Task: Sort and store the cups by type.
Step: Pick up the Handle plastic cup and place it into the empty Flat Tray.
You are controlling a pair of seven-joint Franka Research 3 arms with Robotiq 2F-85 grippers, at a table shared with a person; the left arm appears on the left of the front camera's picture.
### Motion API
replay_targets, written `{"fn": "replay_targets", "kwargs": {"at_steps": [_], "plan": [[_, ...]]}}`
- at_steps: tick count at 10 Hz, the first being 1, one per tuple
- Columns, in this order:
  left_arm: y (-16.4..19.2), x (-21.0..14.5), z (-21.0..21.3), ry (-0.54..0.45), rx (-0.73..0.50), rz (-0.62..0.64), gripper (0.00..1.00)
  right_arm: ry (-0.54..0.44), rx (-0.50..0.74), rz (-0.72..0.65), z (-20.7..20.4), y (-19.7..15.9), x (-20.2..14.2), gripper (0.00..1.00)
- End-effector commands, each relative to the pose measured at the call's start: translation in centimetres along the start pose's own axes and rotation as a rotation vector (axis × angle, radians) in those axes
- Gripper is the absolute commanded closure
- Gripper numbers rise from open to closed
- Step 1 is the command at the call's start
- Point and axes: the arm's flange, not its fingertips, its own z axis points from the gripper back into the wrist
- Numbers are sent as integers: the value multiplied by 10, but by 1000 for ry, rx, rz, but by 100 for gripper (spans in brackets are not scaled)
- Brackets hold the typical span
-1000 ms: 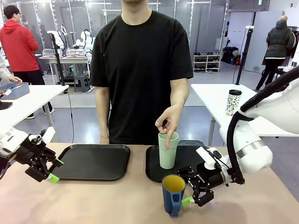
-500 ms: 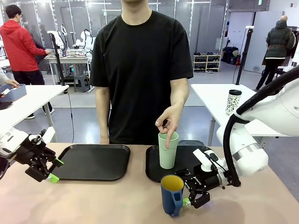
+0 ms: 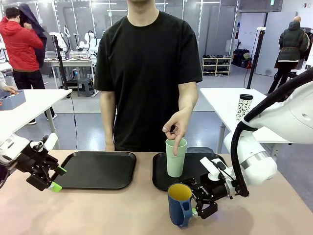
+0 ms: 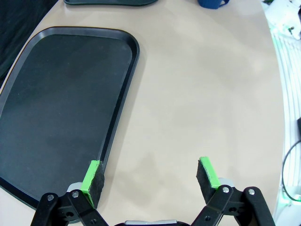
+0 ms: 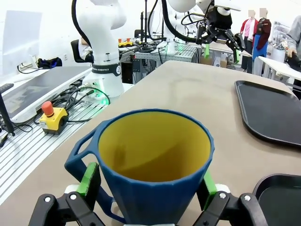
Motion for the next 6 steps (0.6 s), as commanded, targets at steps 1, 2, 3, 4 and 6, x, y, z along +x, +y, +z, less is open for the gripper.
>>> {"fn": "replay_targets", "kwargs": {"at_steps": [1, 2, 3, 4, 6], "plan": [[0, 0, -1, -12, 26, -14, 0, -15, 8, -8, -3, -8, 1, 0], [0, 0, -1, -12, 26, -14, 0, -14, 12, -6, -4, -10, 0, 0], [0, 0, -1, -12, 26, -14, 0, -14, 17, -4, -6, -12, 0, 0], [0, 0, -1, -12, 26, -14, 0, -18, 19, -5, -8, -13, 0, 0], [0, 0, -1, -12, 26, -14, 0, -19, 19, -6, -9, -15, 0, 0]]}}
